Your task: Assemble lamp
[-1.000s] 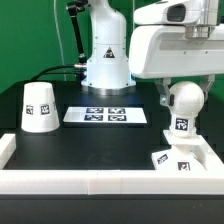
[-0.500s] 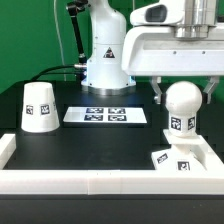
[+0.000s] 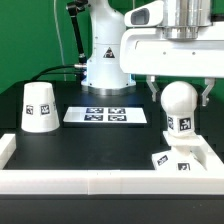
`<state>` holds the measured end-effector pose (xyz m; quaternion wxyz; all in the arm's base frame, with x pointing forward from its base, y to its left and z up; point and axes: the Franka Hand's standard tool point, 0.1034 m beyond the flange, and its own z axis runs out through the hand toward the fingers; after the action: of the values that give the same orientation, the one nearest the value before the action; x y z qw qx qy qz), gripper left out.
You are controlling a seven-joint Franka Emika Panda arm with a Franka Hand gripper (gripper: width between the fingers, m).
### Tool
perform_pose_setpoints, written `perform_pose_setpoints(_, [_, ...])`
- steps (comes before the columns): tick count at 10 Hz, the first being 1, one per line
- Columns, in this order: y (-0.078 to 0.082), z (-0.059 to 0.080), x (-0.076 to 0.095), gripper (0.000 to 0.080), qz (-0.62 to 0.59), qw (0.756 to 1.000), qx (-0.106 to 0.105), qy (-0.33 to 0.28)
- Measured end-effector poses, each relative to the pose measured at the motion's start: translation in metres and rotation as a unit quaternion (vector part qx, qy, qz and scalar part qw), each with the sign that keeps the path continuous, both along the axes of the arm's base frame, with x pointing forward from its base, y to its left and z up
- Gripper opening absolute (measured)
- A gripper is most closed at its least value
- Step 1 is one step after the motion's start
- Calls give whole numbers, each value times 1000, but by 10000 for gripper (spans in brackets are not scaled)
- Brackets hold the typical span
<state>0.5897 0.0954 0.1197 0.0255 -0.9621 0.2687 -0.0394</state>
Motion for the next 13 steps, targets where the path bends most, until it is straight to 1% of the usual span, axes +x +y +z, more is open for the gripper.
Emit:
perform_pose_setpoints(1, [1, 0, -1, 579, -49, 999, 7, 8])
perform_pose_setpoints(3, [3, 0, -3, 579, -160, 987, 26, 22])
perform_pose_setpoints(7, [6, 0, -4, 579, -314, 946, 68, 44])
perform_pose_setpoints(8, [7, 0, -4, 579, -336, 938, 72, 46])
perform_pose_setpoints(10, [8, 0, -4, 579, -341, 936, 73, 46])
perform_pose_setpoints(11, [9, 0, -4, 636, -333, 939, 72, 46])
perform_pose_setpoints(12, [10, 0, -4, 636, -305, 949, 69, 44])
perform_pose_setpoints(13, [13, 0, -4, 686, -263, 962, 67, 40])
